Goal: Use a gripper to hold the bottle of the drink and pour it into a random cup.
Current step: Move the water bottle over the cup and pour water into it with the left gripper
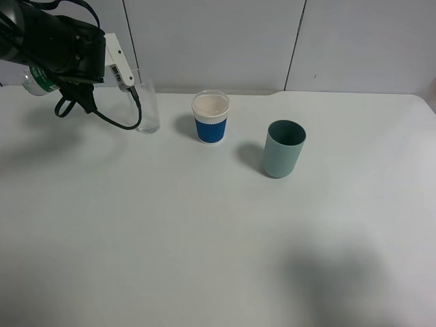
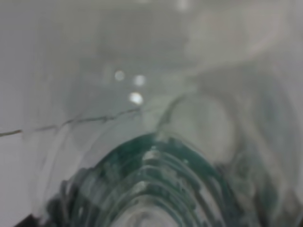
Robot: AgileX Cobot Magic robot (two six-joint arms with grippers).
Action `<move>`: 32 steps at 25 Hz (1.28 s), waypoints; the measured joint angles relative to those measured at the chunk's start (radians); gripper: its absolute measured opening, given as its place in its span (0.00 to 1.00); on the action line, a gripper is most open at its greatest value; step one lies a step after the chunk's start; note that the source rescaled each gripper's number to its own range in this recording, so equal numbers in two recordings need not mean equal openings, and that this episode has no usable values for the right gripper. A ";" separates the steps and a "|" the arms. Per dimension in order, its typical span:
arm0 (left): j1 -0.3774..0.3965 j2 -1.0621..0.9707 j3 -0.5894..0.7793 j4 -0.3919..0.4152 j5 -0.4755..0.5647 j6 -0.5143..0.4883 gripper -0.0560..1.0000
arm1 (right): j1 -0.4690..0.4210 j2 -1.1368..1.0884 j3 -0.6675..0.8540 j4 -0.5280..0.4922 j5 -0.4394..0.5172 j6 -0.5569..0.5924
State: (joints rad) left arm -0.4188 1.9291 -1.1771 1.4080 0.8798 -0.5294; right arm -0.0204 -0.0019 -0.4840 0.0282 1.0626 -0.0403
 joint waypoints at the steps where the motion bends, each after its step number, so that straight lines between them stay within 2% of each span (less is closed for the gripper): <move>1: 0.000 0.000 0.000 0.000 0.000 0.013 0.05 | 0.000 0.000 0.000 0.000 0.000 0.000; 6: 0.000 0.000 0.000 -0.001 0.003 0.040 0.05 | 0.000 0.000 0.000 0.000 0.000 0.000; 21: -0.004 0.000 -0.003 -0.015 0.099 0.050 0.05 | 0.000 0.000 0.000 0.000 0.000 0.000; 32: -0.023 0.001 -0.037 -0.040 0.104 0.055 0.05 | 0.000 0.000 0.000 0.000 0.000 0.000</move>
State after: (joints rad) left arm -0.4420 1.9302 -1.2139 1.3679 0.9840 -0.4742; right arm -0.0204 -0.0019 -0.4840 0.0282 1.0626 -0.0403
